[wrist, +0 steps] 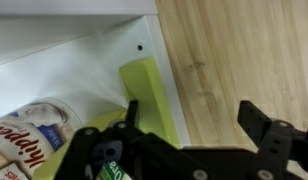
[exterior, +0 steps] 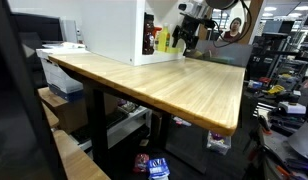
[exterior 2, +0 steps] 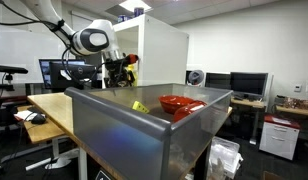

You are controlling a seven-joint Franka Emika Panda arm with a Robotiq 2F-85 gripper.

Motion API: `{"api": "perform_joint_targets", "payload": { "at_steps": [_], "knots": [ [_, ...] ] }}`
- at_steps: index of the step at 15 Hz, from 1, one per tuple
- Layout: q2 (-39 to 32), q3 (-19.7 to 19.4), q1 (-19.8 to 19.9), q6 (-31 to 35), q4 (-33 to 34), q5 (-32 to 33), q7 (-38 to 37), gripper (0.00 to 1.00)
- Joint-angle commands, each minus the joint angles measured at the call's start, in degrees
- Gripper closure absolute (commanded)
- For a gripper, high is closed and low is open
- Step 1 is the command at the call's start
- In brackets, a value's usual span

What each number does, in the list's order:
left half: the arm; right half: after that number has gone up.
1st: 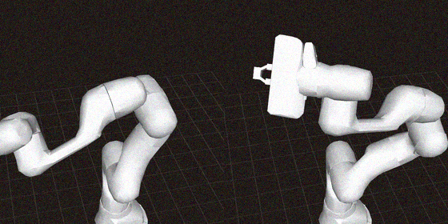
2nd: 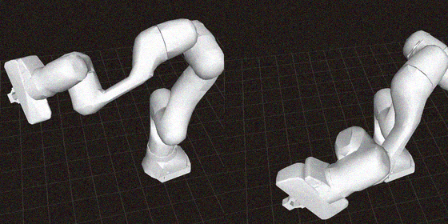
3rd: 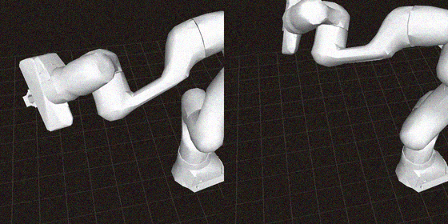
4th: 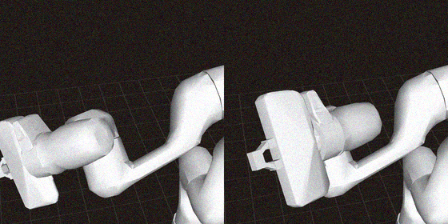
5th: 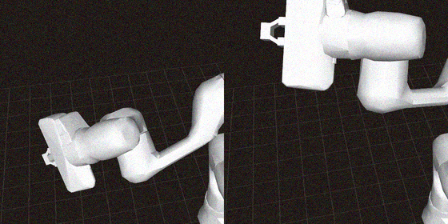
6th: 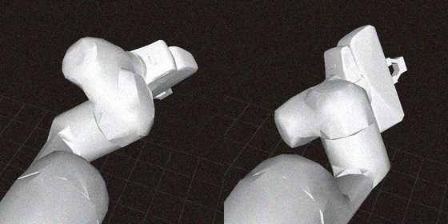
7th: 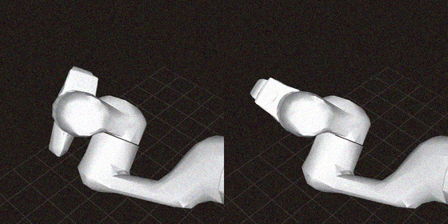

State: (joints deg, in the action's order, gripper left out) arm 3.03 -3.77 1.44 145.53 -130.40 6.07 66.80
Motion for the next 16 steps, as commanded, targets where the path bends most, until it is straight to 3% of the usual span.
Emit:
{"api": "perform_joint_targets", "payload": {
  "at_steps": [1,14,16],
  "knots": [
    [-0.88,0.27,-0.21,0.48,-0.04,0.18,3.29,0.16],
    [-0.20,0.38,-0.15,1.41,-1.24,2.29,1.03,0.94],
    [-0.51,0.56,-0.11,1.97,-1.57,3.09,0.28,0.98]
  ]
}}
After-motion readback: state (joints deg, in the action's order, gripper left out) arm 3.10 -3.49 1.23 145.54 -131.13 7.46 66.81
